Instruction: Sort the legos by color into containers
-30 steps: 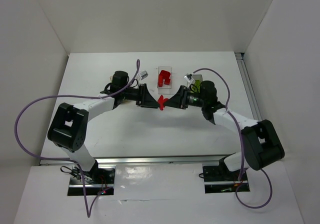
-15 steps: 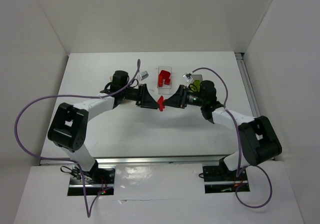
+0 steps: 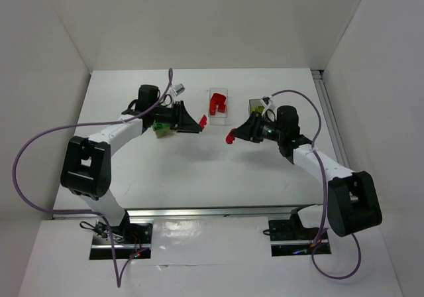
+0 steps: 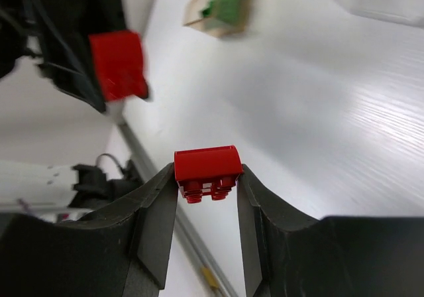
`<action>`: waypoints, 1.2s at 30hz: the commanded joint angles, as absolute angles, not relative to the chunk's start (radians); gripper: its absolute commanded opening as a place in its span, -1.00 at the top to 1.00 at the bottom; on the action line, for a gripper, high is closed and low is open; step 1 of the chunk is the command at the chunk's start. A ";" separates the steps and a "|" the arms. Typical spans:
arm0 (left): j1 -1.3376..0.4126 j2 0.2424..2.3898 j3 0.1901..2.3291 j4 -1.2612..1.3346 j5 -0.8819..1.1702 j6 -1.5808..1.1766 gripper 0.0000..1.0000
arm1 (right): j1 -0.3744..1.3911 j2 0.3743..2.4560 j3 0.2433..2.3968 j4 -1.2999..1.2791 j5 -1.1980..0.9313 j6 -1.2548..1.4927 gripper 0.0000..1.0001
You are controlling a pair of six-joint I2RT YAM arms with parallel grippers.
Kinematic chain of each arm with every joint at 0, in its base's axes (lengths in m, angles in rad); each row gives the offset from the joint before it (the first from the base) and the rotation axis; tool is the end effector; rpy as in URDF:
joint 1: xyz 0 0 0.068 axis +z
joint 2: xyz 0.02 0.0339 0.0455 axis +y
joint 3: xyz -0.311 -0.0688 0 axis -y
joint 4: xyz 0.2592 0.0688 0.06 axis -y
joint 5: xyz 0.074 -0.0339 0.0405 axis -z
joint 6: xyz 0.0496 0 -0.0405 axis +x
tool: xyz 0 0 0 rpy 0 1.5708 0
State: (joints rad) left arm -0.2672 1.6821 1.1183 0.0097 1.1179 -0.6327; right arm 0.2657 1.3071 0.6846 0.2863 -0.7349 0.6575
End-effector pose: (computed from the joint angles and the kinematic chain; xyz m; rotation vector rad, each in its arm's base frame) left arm 0.3616 -0.1452 0.2844 0.3387 2.2024 -1.6950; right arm 0.2702 0.1080 0.2748 -0.1444 2.0353 1.3006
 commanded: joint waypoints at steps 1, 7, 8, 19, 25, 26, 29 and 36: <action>-0.218 1.678 1.167 -0.063 1.111 -0.578 1.00 | 0.249 1.273 0.730 0.062 -0.640 0.523 0.77; -0.166 1.669 1.290 -0.289 0.835 -0.540 1.00 | 0.307 1.412 0.929 0.026 -0.384 0.502 0.77; -0.166 1.669 1.314 -0.331 0.771 -0.526 1.00 | 0.319 1.445 0.974 0.014 -0.330 0.502 0.77; -0.201 1.741 1.483 -0.494 0.508 -0.549 1.00 | 0.368 2.048 1.641 -0.176 -0.124 0.387 0.67; -0.235 1.854 1.653 -0.575 0.431 -0.569 1.00 | 0.397 2.138 1.724 -0.198 -0.063 0.376 0.16; -0.245 1.874 1.678 -0.587 0.420 -0.569 1.00 | 0.397 2.128 1.724 -0.198 -0.063 0.376 -0.47; -0.264 1.943 1.750 -0.598 0.400 -0.569 1.00 | 0.407 2.082 1.698 -0.195 -0.051 0.364 -0.85; -0.362 2.127 1.945 -0.627 0.322 -0.578 1.00 | 0.407 1.754 1.484 -0.167 0.132 0.362 -0.87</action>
